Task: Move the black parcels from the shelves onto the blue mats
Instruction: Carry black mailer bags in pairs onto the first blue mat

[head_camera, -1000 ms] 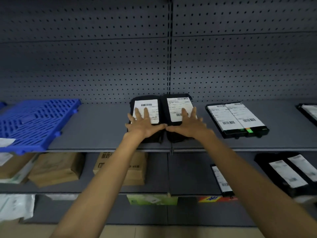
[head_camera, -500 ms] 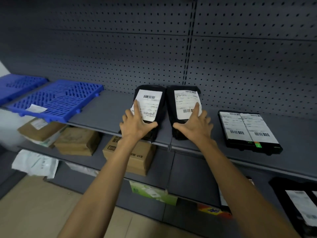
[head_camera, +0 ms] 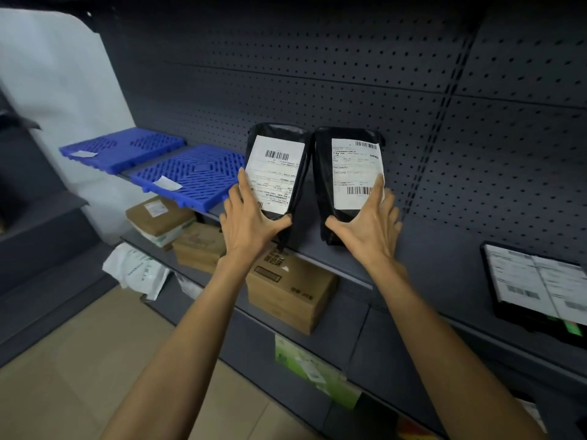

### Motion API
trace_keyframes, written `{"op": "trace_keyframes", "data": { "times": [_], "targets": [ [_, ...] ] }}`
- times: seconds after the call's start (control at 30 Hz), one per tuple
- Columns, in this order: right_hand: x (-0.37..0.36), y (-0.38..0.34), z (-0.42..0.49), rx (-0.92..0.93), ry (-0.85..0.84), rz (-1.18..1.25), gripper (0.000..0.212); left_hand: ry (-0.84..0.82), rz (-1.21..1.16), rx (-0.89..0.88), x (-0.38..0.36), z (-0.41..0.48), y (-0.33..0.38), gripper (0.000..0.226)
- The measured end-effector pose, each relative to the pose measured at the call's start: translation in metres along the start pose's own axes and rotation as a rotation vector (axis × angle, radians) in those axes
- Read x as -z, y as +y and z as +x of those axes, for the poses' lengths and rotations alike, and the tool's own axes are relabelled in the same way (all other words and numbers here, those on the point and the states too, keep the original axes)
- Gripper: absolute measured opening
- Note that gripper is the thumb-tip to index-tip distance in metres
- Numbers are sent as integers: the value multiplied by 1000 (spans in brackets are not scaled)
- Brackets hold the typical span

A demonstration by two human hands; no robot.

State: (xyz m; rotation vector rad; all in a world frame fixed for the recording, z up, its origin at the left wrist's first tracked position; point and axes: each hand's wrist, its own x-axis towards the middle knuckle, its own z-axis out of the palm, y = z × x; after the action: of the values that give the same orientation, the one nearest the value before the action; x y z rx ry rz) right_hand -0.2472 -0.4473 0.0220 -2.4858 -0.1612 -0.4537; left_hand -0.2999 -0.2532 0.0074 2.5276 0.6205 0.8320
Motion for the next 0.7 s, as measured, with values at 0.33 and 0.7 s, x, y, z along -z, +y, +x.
{"op": "trace_keyframes", "data": {
  "times": [0.33,0.7],
  "targets": [
    [-78,-145,-5,124,-13,84,126,115,13,65,73,64,-132,125],
    [-201,-342,-9,191,-64,173,126,184,-3,146,157,163,-310,118]
  ]
}}
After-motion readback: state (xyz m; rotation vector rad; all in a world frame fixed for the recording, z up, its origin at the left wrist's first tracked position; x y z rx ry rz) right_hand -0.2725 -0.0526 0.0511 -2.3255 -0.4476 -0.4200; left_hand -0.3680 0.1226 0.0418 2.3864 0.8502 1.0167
